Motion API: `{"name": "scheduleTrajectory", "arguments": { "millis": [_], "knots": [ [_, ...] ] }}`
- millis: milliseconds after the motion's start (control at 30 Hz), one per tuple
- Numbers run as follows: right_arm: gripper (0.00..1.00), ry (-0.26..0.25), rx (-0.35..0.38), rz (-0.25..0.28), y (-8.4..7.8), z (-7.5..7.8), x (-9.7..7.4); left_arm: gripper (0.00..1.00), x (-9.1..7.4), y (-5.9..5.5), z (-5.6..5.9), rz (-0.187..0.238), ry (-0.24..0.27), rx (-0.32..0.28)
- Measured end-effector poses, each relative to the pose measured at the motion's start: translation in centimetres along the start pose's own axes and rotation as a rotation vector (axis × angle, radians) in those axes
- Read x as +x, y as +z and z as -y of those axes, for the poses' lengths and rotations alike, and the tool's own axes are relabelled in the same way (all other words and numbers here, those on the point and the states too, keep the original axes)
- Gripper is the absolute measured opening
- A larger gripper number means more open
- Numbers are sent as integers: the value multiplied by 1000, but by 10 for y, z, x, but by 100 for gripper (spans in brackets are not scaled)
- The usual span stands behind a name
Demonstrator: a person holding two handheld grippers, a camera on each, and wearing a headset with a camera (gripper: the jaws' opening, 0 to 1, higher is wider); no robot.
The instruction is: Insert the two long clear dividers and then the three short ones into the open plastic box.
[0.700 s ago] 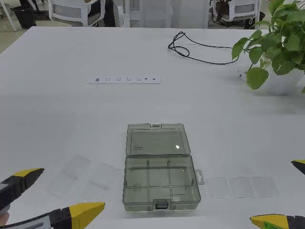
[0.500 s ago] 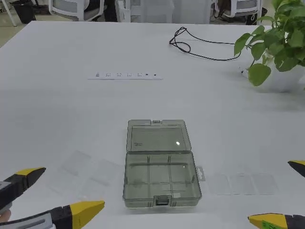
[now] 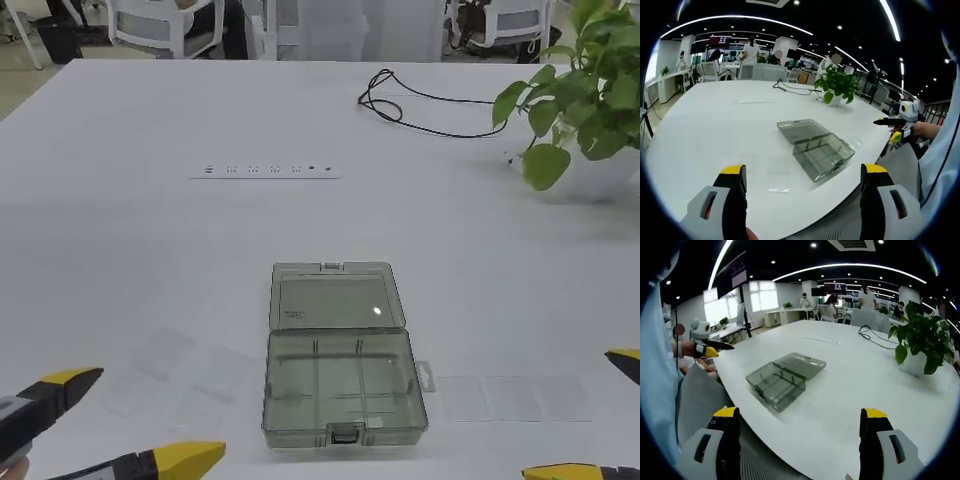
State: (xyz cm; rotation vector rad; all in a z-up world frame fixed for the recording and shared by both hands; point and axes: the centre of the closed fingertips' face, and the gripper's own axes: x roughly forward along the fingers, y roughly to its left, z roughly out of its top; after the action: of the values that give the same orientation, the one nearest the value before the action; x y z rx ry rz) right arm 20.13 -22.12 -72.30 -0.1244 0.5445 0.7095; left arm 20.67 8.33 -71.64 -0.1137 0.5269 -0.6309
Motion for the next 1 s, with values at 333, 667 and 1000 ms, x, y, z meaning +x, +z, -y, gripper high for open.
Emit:
{"name": "scheduleTrajectory", "arguments": {
  "millis": [333,667,1000],
  "knots": [
    [100,-1,-4,4,2,1,1,96,1,-3,-2,1,8,-7],
    [100,-9,3,4,0,2,-2,97,3,-7,-6,-20,9,-3],
    [100,-16,3,7,0,2,-3,96,4,-14,-9,-55,12,6]
  ]
}}
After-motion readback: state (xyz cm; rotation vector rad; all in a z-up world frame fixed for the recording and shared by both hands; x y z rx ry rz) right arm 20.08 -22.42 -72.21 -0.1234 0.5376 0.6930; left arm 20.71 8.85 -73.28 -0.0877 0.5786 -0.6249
